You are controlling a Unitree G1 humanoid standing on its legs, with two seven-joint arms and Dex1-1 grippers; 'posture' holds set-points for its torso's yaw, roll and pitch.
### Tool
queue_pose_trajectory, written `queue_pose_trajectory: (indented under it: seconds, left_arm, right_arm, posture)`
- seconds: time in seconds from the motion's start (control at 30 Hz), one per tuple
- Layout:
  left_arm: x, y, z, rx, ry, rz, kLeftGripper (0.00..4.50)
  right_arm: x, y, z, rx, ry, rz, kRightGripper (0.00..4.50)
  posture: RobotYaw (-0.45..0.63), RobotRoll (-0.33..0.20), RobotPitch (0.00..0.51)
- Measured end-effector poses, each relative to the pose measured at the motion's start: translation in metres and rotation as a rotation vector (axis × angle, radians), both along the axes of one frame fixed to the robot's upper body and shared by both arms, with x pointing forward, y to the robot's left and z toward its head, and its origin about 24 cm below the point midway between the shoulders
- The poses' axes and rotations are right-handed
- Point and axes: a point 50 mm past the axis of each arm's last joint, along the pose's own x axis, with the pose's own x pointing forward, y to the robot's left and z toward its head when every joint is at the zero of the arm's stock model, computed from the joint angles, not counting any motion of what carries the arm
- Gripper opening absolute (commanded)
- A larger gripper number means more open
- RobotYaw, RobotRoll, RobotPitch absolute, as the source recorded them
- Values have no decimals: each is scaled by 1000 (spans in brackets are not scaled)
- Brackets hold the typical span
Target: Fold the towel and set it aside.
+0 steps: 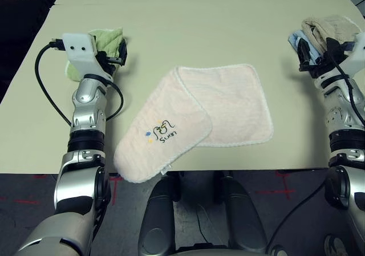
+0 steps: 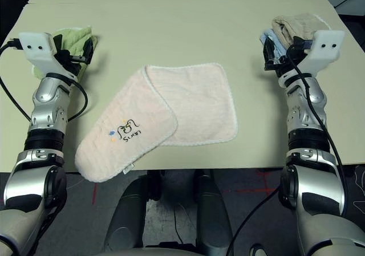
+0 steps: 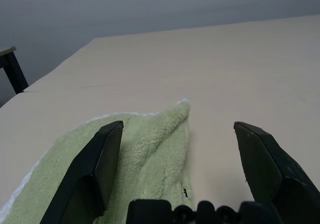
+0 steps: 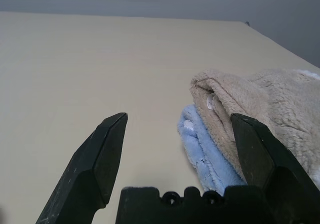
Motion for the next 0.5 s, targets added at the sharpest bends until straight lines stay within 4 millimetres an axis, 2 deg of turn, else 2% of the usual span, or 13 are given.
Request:
queue_pose_trajectory:
  seconds: [0.5]
  left_arm:
    - [0, 0, 0, 0, 0, 0, 4500]
  right_arm:
    - [0, 0, 0, -1, 0, 0, 4474]
  posture:
    - [-41, 0, 277]
